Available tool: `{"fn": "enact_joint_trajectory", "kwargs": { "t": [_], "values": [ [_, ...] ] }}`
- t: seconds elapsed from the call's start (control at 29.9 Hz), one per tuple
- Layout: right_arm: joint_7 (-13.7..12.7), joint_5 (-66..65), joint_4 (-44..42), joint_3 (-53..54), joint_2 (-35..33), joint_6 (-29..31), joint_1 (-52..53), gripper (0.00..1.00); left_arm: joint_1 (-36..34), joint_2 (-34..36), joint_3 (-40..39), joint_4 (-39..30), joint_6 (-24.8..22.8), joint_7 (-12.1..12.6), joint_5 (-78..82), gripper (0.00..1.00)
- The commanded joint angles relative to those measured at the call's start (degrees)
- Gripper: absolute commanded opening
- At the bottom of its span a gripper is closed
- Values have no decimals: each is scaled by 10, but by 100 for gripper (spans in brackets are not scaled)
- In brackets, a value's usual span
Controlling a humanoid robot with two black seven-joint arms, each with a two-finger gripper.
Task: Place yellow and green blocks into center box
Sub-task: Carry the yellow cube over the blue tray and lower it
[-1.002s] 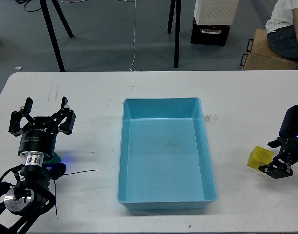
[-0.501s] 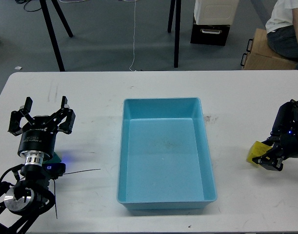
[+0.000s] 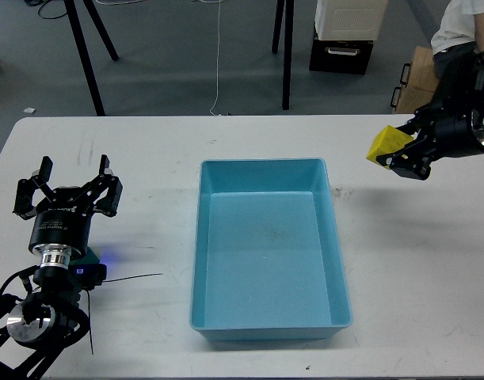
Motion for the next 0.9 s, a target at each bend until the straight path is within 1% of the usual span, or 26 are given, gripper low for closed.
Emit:
{"fn": "enact_joint_trajectory", "kwargs": {
  "t": [0.0, 0.2, 0.3, 0.5, 0.63, 0.74, 0.77, 0.8, 0.84, 0.87],
  "values": [
    [0, 3, -5, -15, 65, 3, 11, 5, -1, 1, 0, 0, 0, 0, 0, 100],
    [0, 6, -25, -79, 161, 3, 24, 5, -2, 1, -1, 0, 0, 0, 0, 100],
    [0, 19, -33, -89, 199, 3, 20, 5, -2, 1, -1, 0, 0, 0, 0, 100],
    [0, 30, -41, -138, 243, 3, 15, 6, -2, 1, -1, 0, 0, 0, 0, 100],
    [0, 31, -55, -151, 261, 3, 6, 8, -2, 1, -1, -1, 0, 0, 0, 100],
    [0, 31, -63, -153, 270, 3, -1, 15, -2, 1, -1, 0, 1, 0, 0, 100],
    [0, 31, -65, -153, 270, 3, -2, 22, -2, 1, -1, -1, 1, 0, 0, 100],
    [0, 31, -66, -153, 271, 3, -4, 33, -2, 1, -1, -1, 1, 0, 0, 100],
    [0, 30, -66, -153, 271, 3, -5, 47, -2, 1, -1, 0, 0, 0, 0, 100],
    [0, 30, -66, -154, 270, 3, -6, 55, -2, 1, -1, 0, 1, 0, 0, 100]
  ]
}}
